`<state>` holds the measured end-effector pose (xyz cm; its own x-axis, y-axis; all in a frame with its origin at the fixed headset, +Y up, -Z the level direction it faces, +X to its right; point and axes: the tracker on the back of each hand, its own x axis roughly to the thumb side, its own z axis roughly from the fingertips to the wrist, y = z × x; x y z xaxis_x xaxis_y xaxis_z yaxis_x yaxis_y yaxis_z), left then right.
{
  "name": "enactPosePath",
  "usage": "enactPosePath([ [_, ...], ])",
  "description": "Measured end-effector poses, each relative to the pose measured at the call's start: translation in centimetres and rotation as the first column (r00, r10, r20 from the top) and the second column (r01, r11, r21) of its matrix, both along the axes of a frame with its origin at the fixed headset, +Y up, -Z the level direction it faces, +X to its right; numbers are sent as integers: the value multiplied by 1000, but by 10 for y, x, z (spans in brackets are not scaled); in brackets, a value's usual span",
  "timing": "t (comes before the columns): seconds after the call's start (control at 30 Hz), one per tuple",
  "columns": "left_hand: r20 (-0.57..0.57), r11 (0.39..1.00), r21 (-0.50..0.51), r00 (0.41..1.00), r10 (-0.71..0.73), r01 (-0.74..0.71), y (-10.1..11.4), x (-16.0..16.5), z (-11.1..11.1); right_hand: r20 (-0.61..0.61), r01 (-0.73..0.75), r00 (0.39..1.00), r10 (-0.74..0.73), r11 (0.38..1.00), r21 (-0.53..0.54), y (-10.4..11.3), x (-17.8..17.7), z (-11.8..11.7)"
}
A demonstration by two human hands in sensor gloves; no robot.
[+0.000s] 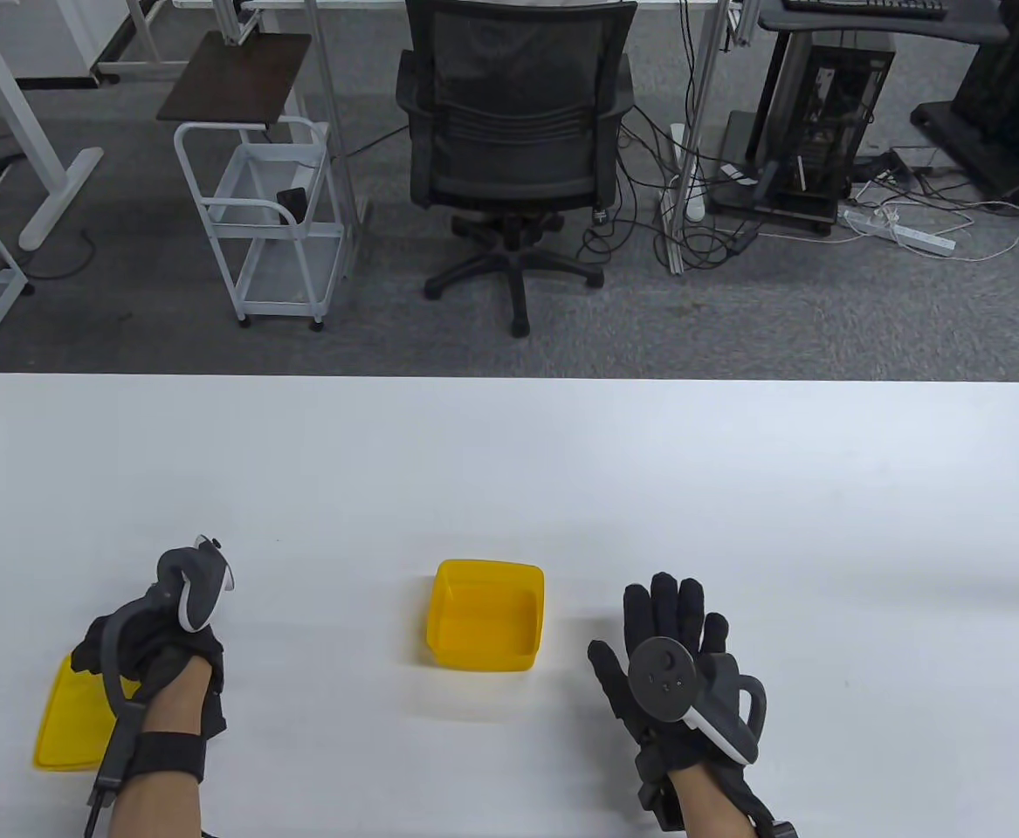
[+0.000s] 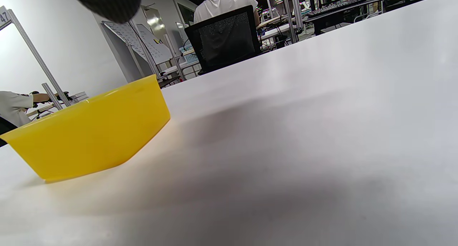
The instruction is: Cover the plastic food container
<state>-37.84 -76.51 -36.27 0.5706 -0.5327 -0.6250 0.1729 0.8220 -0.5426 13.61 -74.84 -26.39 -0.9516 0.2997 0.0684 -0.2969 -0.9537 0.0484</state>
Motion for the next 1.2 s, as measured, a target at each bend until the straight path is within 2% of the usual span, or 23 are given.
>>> enactPosePath([
  [0.13,46,992,114,997,56,-61,32,3,14,-4,4,1000,-4,1000,6,0,0,1],
  [0.2,74,970,208,991,110,-123,48,6,23,-10,-6,1000,6,1000,9,1,-2,1],
  [0.3,111,919,342,980,168,-196,75,9,34,-19,-20,1000,20,1000,22,2,-4,3],
  [0.37,135,885,386,965,225,-260,87,8,36,-24,-21,999,21,1000,24,2,-6,4],
  [0.43,198,823,436,931,308,-365,100,7,38,-28,-25,999,26,999,25,2,-7,5],
  [0.57,396,617,503,796,458,-605,118,9,43,-37,-12,999,13,999,29,3,-10,6],
  [0.63,500,491,494,696,515,-718,123,12,45,-49,5,999,-4,1000,24,2,-13,6],
  [0.67,548,400,480,623,558,-781,125,13,46,-57,16,998,-15,1000,24,2,-14,6],
  [0.7,567,335,478,577,588,-812,125,14,47,-66,24,998,-22,999,30,2,-16,6],
  [0.77,625,161,470,456,633,-868,125,16,48,-106,37,994,-28,996,87,4,-22,9],
  [0.83,669,49,437,361,650,-898,123,19,47,-140,72,989,-53,989,130,9,-31,13],
  [0.9,694,-22,389,277,664,-921,118,27,47,-173,143,978,-115,977,160,15,-42,17],
  [1.03,703,-78,285,153,695,-955,104,56,48,-200,287,945,-257,948,137,24,-65,24],
  [1.07,707,-88,278,142,692,-956,103,63,48,-199,304,940,-276,945,123,24,-69,24],
  [1.1,711,-93,264,129,691,-960,102,71,50,-196,328,932,-306,940,91,24,-73,25],
  [1.17,723,-107,242,106,683,-964,100,90,54,-212,373,904,-372,927,-35,20,-81,24],
  [1.2,740,-125,239,97,666,-963,98,101,58,-230,420,869,-439,898,-128,15,-84,23],
])
